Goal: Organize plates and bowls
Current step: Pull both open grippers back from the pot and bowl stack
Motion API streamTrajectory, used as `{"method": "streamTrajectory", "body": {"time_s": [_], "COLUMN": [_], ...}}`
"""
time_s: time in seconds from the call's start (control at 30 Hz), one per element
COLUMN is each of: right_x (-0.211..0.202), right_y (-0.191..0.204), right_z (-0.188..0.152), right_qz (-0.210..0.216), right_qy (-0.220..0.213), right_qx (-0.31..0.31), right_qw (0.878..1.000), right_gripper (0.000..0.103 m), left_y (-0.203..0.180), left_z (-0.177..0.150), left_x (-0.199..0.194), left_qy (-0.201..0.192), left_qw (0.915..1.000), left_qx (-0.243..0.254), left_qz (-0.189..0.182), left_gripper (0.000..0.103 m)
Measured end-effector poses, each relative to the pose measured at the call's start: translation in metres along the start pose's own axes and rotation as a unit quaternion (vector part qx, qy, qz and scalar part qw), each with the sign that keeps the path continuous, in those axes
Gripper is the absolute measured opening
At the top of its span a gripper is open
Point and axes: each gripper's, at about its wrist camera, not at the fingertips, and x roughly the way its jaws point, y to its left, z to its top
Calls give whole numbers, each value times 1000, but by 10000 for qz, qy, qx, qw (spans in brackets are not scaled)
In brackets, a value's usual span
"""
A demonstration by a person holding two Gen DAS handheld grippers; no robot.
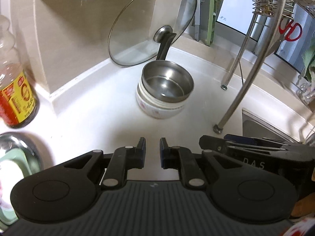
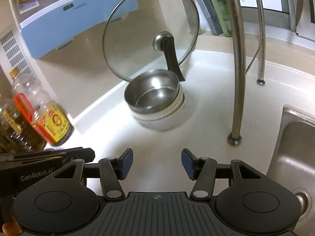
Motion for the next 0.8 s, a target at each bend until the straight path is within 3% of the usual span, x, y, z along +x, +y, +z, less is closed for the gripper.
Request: {"method": "streamTrajectory", "body": {"time_s": [0.8], "right_x": [-58], "right_y": [3], "right_z": [-72], "right_qz": [233], "right_qy": [538], "right_qx": [-468], "right_qw": [9972], "right_gripper": [56], "left_y": [-27], "left_z": [-83], "left_x": [-66], "left_qy": [16], "left_qw": [9979], "left_qx": [-227], "left_qz": [601], "left_gripper": [12]}}
